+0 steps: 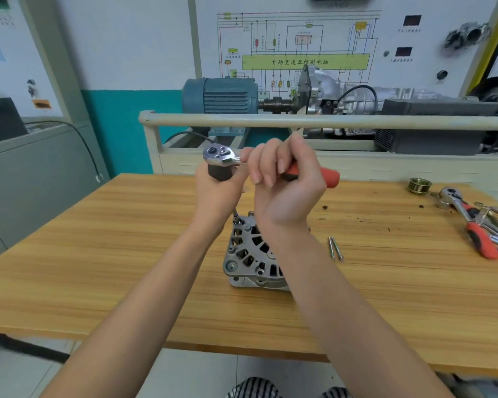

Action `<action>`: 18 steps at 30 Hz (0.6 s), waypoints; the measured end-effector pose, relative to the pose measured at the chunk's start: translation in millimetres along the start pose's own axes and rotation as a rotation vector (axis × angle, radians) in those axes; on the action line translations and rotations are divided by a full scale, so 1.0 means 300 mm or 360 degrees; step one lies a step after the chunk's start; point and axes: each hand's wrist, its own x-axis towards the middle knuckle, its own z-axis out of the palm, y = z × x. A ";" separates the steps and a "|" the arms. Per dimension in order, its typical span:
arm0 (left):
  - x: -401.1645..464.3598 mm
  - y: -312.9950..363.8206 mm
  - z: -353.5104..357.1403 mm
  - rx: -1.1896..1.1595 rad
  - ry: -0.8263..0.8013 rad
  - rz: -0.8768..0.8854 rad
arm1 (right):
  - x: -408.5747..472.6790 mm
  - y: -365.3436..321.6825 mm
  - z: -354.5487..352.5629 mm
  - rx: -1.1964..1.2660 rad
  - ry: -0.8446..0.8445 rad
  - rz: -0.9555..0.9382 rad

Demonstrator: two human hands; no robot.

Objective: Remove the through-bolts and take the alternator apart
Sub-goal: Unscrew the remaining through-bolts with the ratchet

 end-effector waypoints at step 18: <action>0.027 -0.004 0.015 -0.0014 -0.0091 -0.0106 | 0.030 -0.031 -0.008 0.0182 0.0298 0.0207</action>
